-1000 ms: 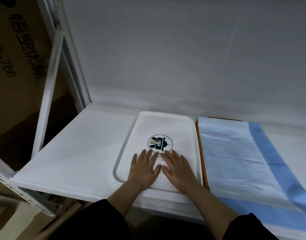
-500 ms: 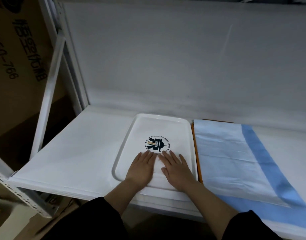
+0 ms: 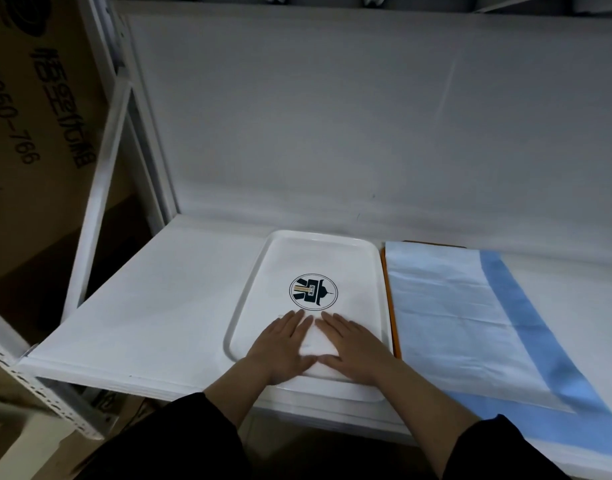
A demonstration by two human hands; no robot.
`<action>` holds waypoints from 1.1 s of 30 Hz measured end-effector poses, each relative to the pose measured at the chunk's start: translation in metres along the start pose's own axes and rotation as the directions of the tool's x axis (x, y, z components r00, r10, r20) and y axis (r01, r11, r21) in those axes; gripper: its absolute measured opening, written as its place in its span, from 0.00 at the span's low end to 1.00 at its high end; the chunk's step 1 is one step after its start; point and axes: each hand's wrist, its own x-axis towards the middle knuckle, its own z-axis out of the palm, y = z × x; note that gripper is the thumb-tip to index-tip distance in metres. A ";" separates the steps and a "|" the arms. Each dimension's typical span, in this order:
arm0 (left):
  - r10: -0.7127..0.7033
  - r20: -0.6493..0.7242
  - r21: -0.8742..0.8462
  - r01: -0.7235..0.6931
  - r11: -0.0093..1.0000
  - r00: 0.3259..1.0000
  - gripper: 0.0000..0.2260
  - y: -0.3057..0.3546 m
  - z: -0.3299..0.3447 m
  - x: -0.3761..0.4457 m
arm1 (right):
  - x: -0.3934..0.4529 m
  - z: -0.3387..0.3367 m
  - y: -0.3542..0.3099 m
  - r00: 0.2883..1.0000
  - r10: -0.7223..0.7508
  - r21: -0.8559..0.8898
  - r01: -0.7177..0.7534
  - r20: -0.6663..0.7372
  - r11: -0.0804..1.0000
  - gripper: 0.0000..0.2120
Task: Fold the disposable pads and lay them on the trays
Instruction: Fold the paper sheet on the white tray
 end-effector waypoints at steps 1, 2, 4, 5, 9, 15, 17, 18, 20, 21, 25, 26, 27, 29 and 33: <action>-0.001 0.001 0.009 0.001 1.000 1.000 0.34 0.001 -0.002 0.000 | 0.000 -0.002 0.000 1.000 0.001 -0.010 -0.001 0.005 1.000 0.33; -0.002 -0.004 0.020 0.002 1.000 1.000 0.33 0.001 -0.003 0.000 | 0.000 -0.004 -0.001 1.000 -0.001 -0.022 0.002 0.009 1.000 0.32; 0.000 -0.009 0.059 0.000 0.998 1.000 0.32 0.003 -0.007 -0.001 | -0.001 -0.011 -0.004 1.000 -0.011 -0.034 0.011 0.012 0.999 0.30; 0.000 -0.010 0.079 0.001 0.997 1.000 0.31 0.005 -0.010 -0.002 | -0.002 -0.015 -0.006 1.000 -0.012 -0.041 0.012 0.013 0.999 0.28; -0.036 -0.041 0.103 0.040 0.994 0.999 0.25 0.014 -0.027 -0.006 | -0.009 -0.027 -0.009 0.999 0.013 -0.109 -0.017 -0.040 0.994 0.26; -0.107 -0.185 -0.088 0.092 0.992 0.977 0.21 0.018 -0.044 -0.017 | -0.027 -0.047 -0.003 0.956 0.064 -0.082 -0.091 -0.285 0.992 0.16; -0.121 -0.219 -0.147 0.090 0.985 0.968 0.18 0.020 -0.051 -0.020 | -0.036 -0.056 -0.002 0.914 0.090 0.018 -0.090 -0.396 0.996 0.11; -0.131 -0.232 -0.164 0.094 0.982 0.964 0.17 0.021 -0.054 -0.021 | -0.039 -0.061 -0.002 0.890 0.107 0.066 -0.086 -0.444 0.994 0.10; -0.149 -0.253 -0.188 0.103 0.977 0.956 0.14 0.025 -0.061 -0.026 | -0.047 -0.072 -0.005 0.844 0.158 0.167 -0.083 -0.512 0.983 0.08; -0.158 -0.259 -0.198 0.108 0.974 0.953 0.13 0.028 -0.063 -0.028 | -0.050 -0.077 -0.006 0.830 0.186 0.214 -0.083 -0.526 0.973 0.08; -0.173 -0.272 -0.256 0.102 0.961 0.947 0.12 0.035 -0.074 -0.041 | -0.067 -0.092 -0.012 0.798 0.240 0.276 -0.097 -0.552 0.956 0.09; -0.179 -0.280 -0.263 0.104 0.959 0.943 0.11 0.035 -0.076 -0.043 | -0.070 -0.093 -0.013 0.795 0.253 0.275 -0.113 -0.552 0.955 0.10; -0.190 -0.295 -0.271 0.109 0.957 0.936 0.11 0.036 -0.080 -0.046 | -0.073 -0.095 -0.013 0.790 0.270 0.278 -0.132 -0.550 0.952 0.11; -0.215 -0.346 -0.297 0.111 0.948 0.913 0.08 0.044 -0.088 -0.058 | -0.087 -0.097 -0.014 0.776 0.314 0.305 -0.164 -0.547 0.938 0.13; -0.302 -0.433 -0.489 0.061 0.870 0.849 0.05 0.053 -0.099 -0.076 | -0.107 -0.096 -0.014 0.756 0.400 0.395 -0.204 -0.518 0.896 0.15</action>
